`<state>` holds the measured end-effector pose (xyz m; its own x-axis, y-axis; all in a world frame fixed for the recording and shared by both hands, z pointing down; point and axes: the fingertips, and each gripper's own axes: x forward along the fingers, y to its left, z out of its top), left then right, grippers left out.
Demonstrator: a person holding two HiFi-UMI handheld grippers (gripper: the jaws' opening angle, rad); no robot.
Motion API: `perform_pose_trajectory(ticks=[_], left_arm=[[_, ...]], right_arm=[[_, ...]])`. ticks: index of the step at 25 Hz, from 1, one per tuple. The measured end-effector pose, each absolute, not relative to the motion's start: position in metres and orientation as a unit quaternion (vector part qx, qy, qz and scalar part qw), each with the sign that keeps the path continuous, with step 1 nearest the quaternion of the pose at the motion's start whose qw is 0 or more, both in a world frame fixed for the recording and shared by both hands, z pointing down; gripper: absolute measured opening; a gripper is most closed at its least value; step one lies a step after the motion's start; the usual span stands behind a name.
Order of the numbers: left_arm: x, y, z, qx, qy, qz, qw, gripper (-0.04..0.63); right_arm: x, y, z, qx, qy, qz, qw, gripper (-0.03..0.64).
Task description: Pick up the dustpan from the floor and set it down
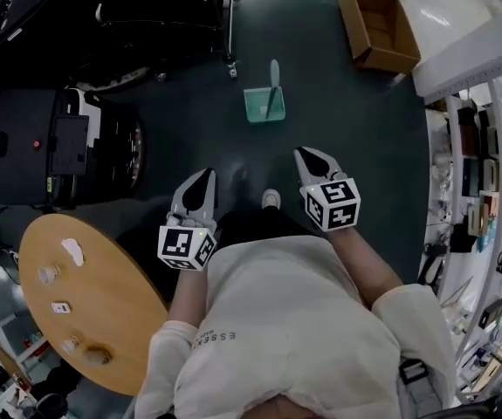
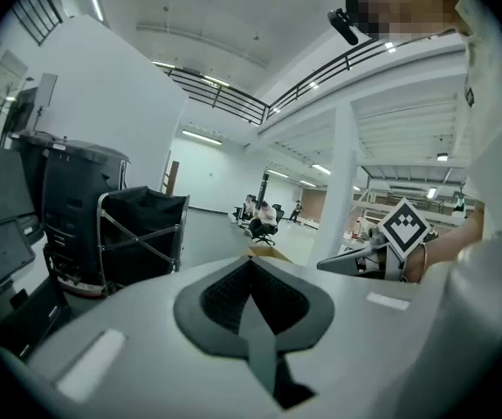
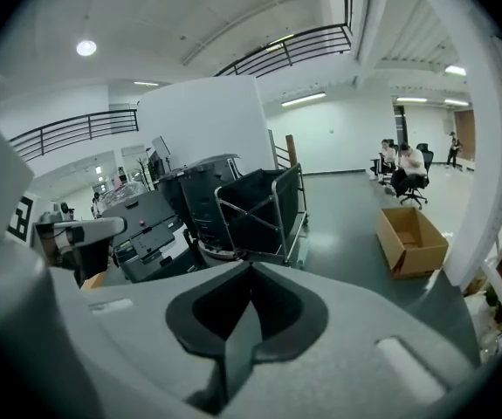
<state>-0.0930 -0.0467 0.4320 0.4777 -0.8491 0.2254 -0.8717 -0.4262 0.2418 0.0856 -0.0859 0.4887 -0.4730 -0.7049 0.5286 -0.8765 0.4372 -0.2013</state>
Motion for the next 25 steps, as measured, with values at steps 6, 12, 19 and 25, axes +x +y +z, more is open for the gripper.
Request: perform_pose_trajectory(ticks=[6, 12, 19, 25], left_arm=[[-0.096, -0.098, 0.468, 0.841, -0.497, 0.054, 0.209, 0.017], [-0.104, -0.176, 0.513, 0.848, -0.452, 0.075, 0.267, 0.011], [-0.097, -0.272, 0.531, 0.871, -0.412, 0.101, 0.247, 0.011], [-0.107, -0.313, 0.569, 0.861, -0.411, 0.104, 0.280, 0.011]], right_arm=[[0.079, -0.145, 0.522, 0.475, -0.809, 0.265, 0.221, -0.003], [0.068, -0.233, 0.565, 0.482, -0.784, 0.276, 0.276, 0.073], [0.065, -0.324, 0.650, 0.499, -0.737, 0.295, 0.348, 0.187], [0.071, -0.366, 0.735, 0.499, -0.676, 0.387, 0.380, 0.193]])
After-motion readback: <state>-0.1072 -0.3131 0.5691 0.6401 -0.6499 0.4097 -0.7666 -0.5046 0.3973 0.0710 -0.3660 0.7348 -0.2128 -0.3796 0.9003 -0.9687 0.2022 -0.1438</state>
